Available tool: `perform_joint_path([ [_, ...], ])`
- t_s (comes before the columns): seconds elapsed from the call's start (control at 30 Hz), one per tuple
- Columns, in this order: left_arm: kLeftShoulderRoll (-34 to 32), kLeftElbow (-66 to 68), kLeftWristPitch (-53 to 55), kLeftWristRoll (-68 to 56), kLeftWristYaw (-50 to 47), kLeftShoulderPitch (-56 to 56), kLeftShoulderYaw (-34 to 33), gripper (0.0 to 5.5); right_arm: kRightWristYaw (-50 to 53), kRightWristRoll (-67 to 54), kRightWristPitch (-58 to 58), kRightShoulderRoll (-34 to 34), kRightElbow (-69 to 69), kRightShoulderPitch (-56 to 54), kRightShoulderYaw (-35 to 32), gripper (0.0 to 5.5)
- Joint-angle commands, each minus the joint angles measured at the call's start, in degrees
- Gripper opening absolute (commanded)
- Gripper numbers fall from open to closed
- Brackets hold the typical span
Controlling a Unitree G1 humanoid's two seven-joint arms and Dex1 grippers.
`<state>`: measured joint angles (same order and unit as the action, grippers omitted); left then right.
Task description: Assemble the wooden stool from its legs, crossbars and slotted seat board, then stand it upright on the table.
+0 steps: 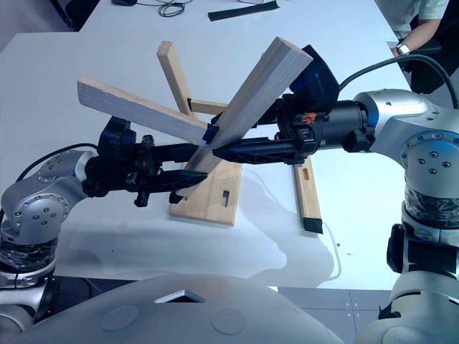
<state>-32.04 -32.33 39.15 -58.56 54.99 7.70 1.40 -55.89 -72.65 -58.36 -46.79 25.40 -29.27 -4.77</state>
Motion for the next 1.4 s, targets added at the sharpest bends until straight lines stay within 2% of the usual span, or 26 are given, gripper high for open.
perform_joint_path([
  [0.03,-0.5,-0.4,-0.3,0.8,-0.3,0.0,0.0,2.02,-0.6,1.2,0.7,0.0,1.1,0.0,0.2,2.03],
  [0.4,0.1,0.4,-0.4,1.7,-1.0,0.8,-0.4,2.02,-2.7,7.3,2.7,-1.4,1.8,1.5,2.2,2.02],
  [0.5,-0.2,2.1,-0.2,6.0,-2.9,1.7,1.4,2.02,-2.7,8.3,3.6,-1.2,2.2,1.9,2.5,2.02],
  [0.53,-0.8,3.4,-0.8,10.6,-4.1,2.1,3.6,2.38,-2.4,8.3,3.8,-1.0,2.1,1.8,2.3,2.02],
  [0.63,-2.9,8.2,-6.6,22.8,-4.2,1.1,8.7,2.73,-1.0,8.8,4.5,-0.4,2.0,1.2,1.4,2.02],
  [0.77,-5.0,11.3,-13.4,29.6,-1.3,-2.1,11.1,3.43,0.9,9.5,4.8,0.0,1.4,0.6,-0.2,2.02],
  [0.83,-5.9,11.0,-14.2,29.1,1.1,-4.0,10.7,3.66,1.2,10.2,5.2,-0.2,1.5,0.6,-0.9,2.01],
  [1.1,-9.0,12.9,-17.6,29.1,3.5,-8.7,4.0,3.66,-0.9,14.2,7.4,-5.9,6.0,6.7,-4.4,2.01],
  [1.4,-10.3,12.1,-19.9,29.9,4.4,-12.8,0.6,3.66,-0.1,24.4,12.6,-8.6,13.4,17.8,-2.5,2.01],
])
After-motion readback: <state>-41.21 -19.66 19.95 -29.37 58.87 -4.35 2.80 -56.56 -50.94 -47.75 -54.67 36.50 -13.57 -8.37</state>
